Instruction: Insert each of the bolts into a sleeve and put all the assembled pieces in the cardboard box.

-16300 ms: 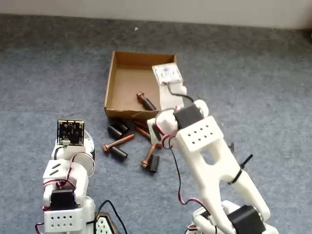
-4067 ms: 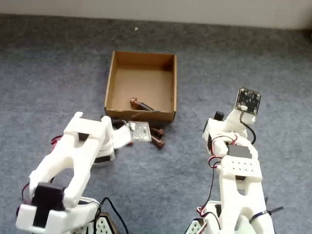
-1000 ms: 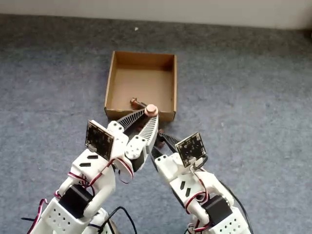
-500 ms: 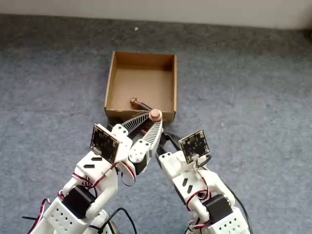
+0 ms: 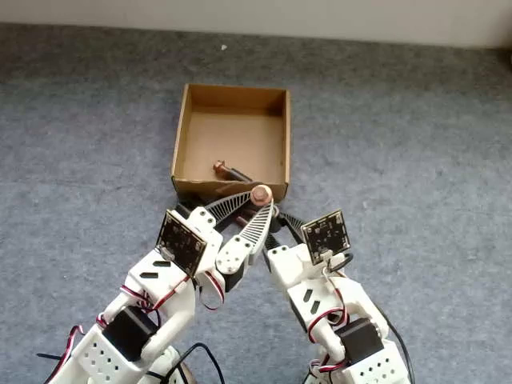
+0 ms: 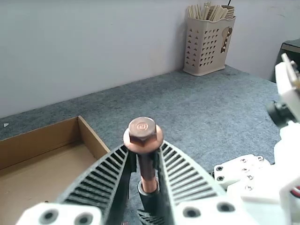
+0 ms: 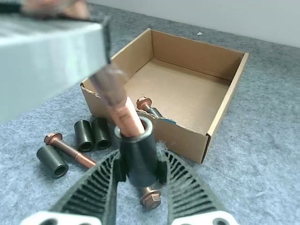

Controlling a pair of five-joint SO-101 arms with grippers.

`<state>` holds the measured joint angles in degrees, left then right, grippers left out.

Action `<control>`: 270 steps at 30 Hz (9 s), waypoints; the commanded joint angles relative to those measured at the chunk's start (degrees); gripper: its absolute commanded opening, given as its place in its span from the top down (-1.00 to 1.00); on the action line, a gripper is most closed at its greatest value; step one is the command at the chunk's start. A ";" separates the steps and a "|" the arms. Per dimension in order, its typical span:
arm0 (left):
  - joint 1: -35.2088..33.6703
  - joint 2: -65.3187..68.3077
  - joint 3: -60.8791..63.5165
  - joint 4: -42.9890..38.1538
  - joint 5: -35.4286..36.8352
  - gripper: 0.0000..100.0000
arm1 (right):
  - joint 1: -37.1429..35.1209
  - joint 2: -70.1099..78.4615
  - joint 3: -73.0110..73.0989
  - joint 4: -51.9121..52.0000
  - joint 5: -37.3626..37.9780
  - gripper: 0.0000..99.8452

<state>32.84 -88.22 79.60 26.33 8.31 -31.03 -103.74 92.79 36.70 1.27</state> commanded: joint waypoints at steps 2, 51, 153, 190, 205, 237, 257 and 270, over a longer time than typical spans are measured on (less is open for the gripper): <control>-2.95 0.66 -0.40 1.05 -0.97 0.85 | 1.27 -1.19 -4.26 -0.13 0.35 0.99; -15.60 0.13 -7.96 19.43 -17.85 0.99 | 10.59 -1.19 -1.71 -0.13 4.40 0.99; -52.26 -16.31 15.78 19.43 -17.93 0.98 | -14.20 122.07 -86.81 6.90 4.75 0.74; -52.26 -16.31 15.87 19.16 -17.93 0.98 | -11.12 129.98 -118.73 45.93 4.84 0.99; -52.18 -16.31 16.31 19.16 -17.85 0.98 | -4.79 89.45 -78.37 38.73 6.86 0.99; -40.84 -16.22 9.45 20.04 -2.29 0.99 | 14.37 58.24 -28.44 8.92 1.14 0.99; -25.89 7.34 -24.04 41.14 25.93 0.98 | 15.52 58.51 -28.26 7.43 -1.32 0.99; -25.10 50.77 -37.41 41.14 43.25 0.71 | 15.52 58.07 -27.12 7.34 -1.23 0.99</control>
<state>6.55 -44.09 44.97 67.74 49.80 -16.00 -43.78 66.24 45.14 0.57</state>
